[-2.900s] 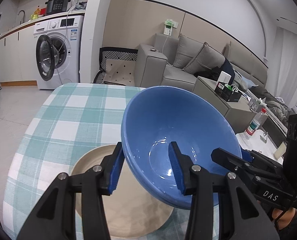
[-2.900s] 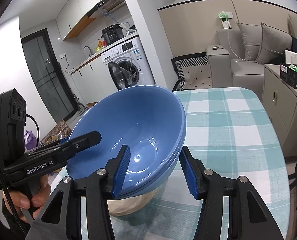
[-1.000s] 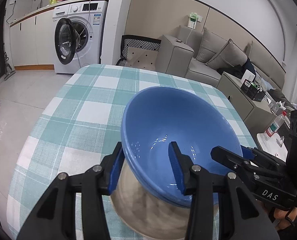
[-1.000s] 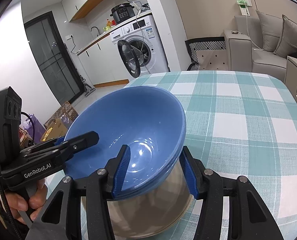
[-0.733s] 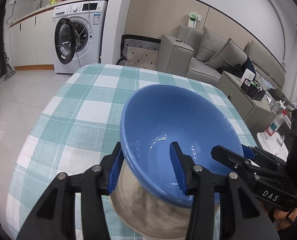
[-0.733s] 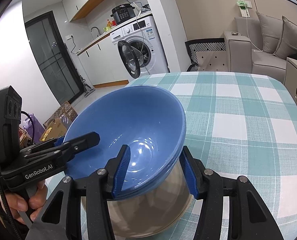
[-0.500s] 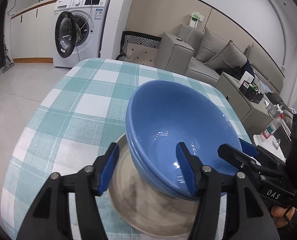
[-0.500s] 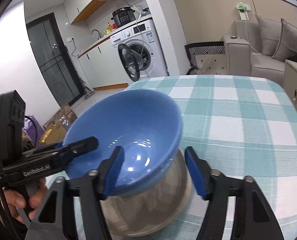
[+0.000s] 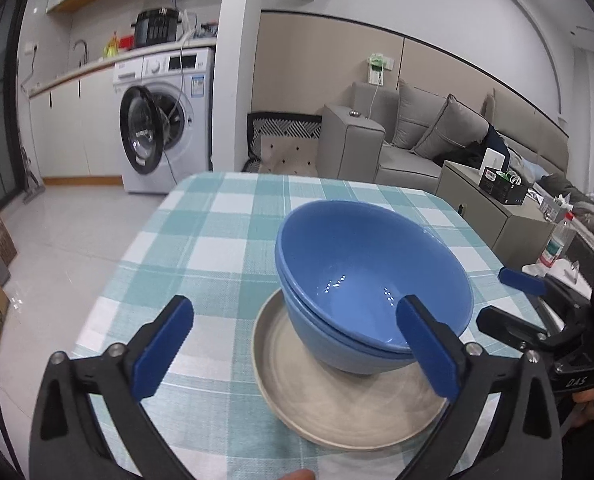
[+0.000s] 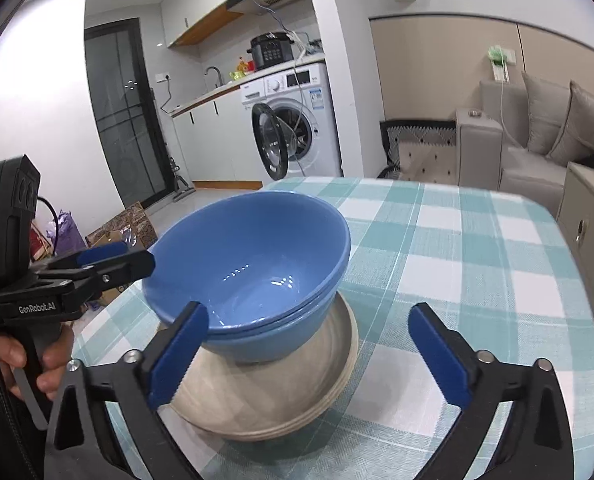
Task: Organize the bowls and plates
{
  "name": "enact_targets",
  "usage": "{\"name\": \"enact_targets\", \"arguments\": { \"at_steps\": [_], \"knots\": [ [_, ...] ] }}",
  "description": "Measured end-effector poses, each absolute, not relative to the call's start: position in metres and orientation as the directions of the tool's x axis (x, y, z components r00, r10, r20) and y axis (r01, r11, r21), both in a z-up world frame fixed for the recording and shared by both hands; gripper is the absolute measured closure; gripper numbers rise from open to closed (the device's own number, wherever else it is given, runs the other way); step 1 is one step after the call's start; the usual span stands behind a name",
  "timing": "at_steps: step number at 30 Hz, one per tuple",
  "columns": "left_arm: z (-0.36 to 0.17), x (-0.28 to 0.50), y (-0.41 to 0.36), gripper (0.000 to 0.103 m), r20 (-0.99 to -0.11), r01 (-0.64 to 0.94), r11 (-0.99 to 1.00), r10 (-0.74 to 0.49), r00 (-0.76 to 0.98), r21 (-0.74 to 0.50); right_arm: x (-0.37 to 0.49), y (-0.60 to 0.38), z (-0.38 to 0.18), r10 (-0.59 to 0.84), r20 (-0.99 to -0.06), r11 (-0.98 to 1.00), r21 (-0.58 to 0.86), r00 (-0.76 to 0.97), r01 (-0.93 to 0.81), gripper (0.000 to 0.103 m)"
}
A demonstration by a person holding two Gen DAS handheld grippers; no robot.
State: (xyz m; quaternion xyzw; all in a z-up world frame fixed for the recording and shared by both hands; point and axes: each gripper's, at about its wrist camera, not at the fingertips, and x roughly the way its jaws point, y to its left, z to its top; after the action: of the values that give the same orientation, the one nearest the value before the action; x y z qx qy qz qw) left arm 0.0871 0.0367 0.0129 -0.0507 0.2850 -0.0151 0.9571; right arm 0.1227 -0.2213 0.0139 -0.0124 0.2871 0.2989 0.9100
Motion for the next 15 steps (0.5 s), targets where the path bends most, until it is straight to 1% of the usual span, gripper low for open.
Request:
{"name": "enact_targets", "arguments": {
  "at_steps": [5,11,15],
  "knots": [
    [0.012,0.075,0.032,0.000,-0.499,0.002,0.999,-0.019,0.867,-0.034,0.107,-0.229,0.016,0.550,-0.487,0.812,0.120,0.678,-0.572,0.000],
    [0.005,0.059,0.036,0.000,-0.451,-0.005,0.998,-0.024,0.892,-0.063,0.096,-0.241,0.008,0.539,-0.456,0.821,0.098,0.708,-0.562,0.000],
    [-0.004,0.051,0.039,0.000,-0.430,-0.043,0.997,0.015,0.903,-0.056,0.095,-0.250,0.000,0.530,-0.453,0.831,0.108,0.717,-0.546,0.000]
  ]
}}
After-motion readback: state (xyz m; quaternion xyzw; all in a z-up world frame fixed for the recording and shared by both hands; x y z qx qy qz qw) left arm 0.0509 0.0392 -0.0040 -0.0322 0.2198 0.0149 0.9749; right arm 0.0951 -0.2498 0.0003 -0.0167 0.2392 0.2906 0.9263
